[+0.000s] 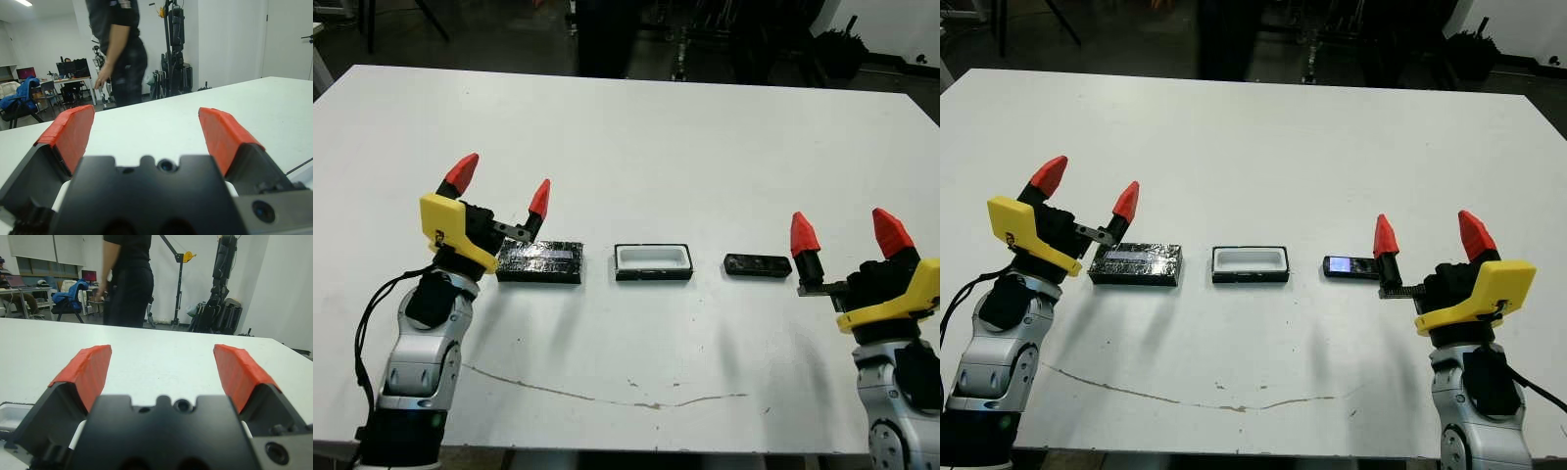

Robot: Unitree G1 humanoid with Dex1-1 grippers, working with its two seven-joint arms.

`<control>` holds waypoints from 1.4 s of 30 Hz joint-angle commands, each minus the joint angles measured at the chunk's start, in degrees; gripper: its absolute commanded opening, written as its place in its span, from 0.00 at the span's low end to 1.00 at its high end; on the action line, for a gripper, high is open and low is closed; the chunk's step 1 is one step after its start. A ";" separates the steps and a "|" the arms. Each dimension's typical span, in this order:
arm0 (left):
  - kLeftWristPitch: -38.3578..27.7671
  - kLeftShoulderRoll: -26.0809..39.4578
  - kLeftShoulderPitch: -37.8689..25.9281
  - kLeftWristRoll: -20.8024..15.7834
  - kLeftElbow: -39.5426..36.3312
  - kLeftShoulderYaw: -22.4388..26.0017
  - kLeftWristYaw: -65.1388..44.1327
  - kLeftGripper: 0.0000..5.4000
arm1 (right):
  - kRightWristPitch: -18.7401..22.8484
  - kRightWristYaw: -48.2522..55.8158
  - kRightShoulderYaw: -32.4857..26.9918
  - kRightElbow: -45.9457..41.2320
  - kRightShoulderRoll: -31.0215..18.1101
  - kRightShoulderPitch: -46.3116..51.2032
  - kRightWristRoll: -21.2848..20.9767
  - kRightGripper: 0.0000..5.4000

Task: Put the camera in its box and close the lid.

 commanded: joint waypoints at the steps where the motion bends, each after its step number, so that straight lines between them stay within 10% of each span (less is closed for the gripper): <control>1: 0.46 0.29 0.38 0.66 0.30 -0.26 -0.16 1.00 | 0.63 0.08 0.14 0.39 -0.83 0.16 -0.57 1.00; 10: 0.55 0.13 0.46 0.78 0.34 -0.60 -0.13 1.00 | 0.87 3.07 -0.48 1.91 -3.32 -0.58 0.49 1.00; 21: 0.31 -0.29 0.47 1.00 0.73 -0.91 0.12 1.00 | 3.46 34.64 -3.72 26.30 -30.65 -23.25 7.32 1.00; 33: 0.41 -0.91 0.55 1.78 0.40 -1.13 0.67 1.00 | -3.08 70.31 16.20 70.20 -34.74 -54.05 -5.04 1.00; 42: 1.23 -1.23 0.72 1.54 -0.01 -0.88 0.60 1.00 | -14.70 75.26 22.05 87.27 -30.19 -62.38 -14.96 1.00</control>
